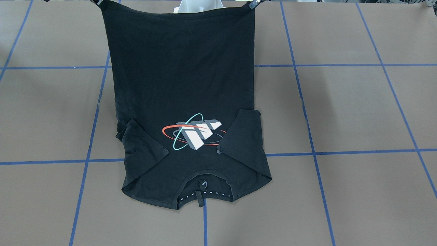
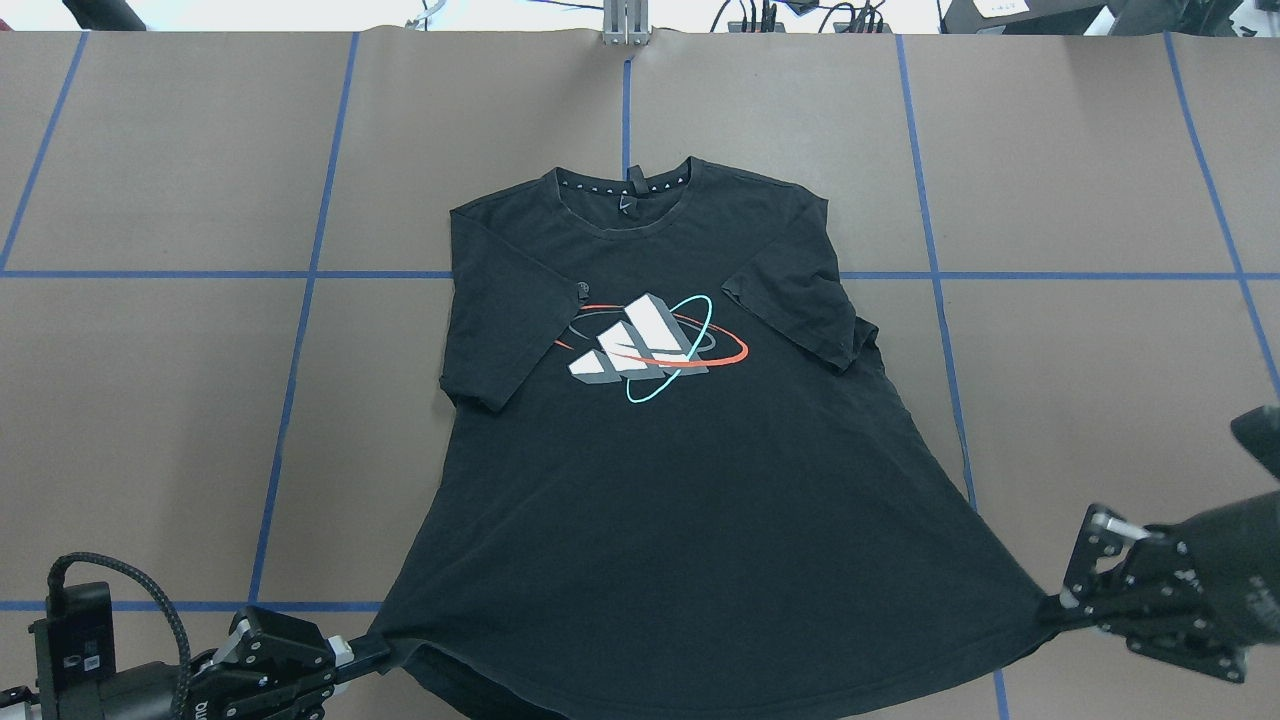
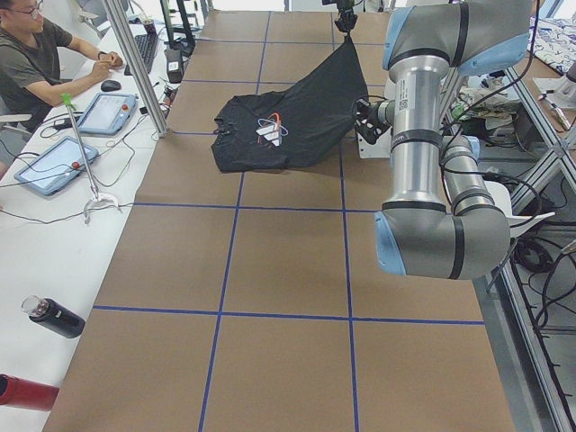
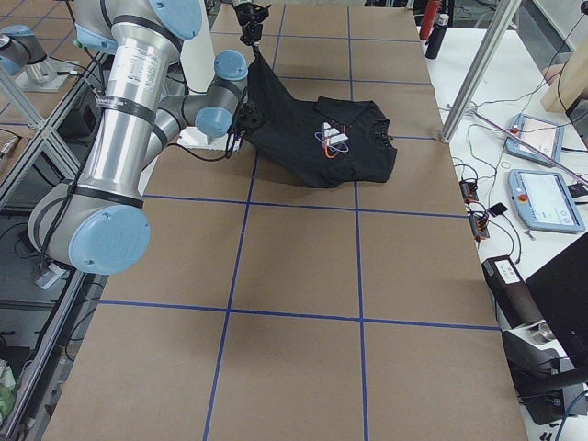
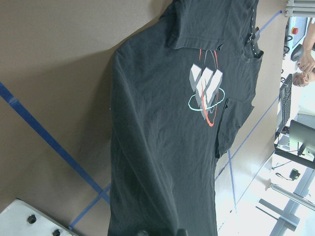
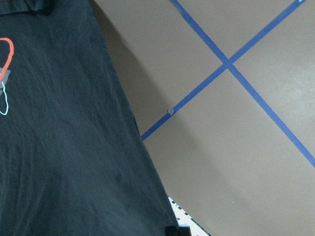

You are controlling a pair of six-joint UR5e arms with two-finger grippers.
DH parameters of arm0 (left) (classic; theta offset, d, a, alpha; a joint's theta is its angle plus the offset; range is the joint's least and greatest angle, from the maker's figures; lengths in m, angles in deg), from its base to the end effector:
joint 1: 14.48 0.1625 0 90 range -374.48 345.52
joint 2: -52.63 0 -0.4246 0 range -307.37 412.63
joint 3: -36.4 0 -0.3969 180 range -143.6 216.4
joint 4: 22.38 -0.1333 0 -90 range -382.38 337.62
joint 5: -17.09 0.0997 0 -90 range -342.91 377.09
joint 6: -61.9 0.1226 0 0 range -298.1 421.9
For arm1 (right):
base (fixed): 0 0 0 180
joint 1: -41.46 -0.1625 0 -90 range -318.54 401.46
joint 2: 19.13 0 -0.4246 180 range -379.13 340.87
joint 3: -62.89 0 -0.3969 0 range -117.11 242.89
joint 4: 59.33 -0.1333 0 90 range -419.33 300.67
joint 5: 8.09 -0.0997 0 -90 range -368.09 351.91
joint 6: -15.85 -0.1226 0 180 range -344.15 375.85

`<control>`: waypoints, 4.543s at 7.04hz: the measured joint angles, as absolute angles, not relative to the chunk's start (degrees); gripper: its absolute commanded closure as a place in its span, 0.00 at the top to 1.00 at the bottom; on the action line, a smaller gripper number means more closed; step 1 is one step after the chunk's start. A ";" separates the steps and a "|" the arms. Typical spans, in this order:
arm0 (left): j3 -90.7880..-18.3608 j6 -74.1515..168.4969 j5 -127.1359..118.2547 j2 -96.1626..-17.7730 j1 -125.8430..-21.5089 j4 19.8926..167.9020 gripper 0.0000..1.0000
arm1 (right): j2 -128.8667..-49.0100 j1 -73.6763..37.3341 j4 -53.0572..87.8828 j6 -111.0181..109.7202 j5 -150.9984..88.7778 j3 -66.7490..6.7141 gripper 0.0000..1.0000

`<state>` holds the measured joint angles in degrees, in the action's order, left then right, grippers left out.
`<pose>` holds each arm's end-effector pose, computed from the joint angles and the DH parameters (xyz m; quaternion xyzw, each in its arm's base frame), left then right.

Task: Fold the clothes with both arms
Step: 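Lift the hem with both grippers and carry it toward the collar, then lower the hem onto the collar and open both grippers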

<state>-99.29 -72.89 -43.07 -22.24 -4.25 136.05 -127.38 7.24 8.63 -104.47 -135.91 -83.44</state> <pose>0.3498 -0.1343 0.2555 -0.1910 0.7289 -0.3734 0.5411 -0.2262 -0.2241 0.2828 -0.2642 -0.4831 0.2999 0.7790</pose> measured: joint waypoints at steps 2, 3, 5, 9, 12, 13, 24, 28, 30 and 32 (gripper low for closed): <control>-99.09 -70.02 -45.37 -25.69 -10.36 136.12 0.00 | -124.45 0.45 8.87 -104.47 -138.77 -79.63 0.00; -98.87 -67.88 -50.02 -27.00 -16.06 136.06 0.00 | -121.28 -1.56 8.99 -104.45 -139.00 -76.20 0.00; -95.49 -65.95 -61.98 -28.57 -28.52 135.81 0.00 | -112.88 -5.61 9.33 -104.15 -139.18 -67.92 0.00; -77.09 -62.00 -72.84 -39.50 -45.99 135.54 0.00 | -97.35 -12.43 23.04 -96.10 -138.68 -58.67 0.00; -60.07 -59.09 -75.71 -50.66 -53.20 135.70 0.00 | -86.15 -13.81 29.79 -87.61 -133.17 -46.93 0.00; -54.22 -58.90 -75.90 -54.42 -54.60 135.81 0.00 | -82.96 -13.80 29.92 -85.92 -131.03 -42.31 0.00; -35.60 -57.50 -75.29 -61.01 -58.80 140.01 0.00 | -68.63 -8.69 16.24 -81.95 -119.86 -11.91 0.27; -30.82 -57.56 -74.92 -62.30 -58.78 143.24 0.25 | -67.60 -8.64 13.10 -81.88 -119.07 -8.23 0.45; -30.45 -57.67 -74.85 -62.77 -58.78 143.41 1.00 | -67.08 -8.64 12.49 -82.03 -118.94 -7.55 0.58; -30.51 -58.34 -75.16 -63.51 -60.07 144.07 1.00 | -67.21 -8.65 10.58 -82.51 -118.98 -7.85 0.74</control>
<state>-30.51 -58.34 -75.16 -63.51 -60.07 144.07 -67.21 -8.65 10.58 -82.51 -118.98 -7.85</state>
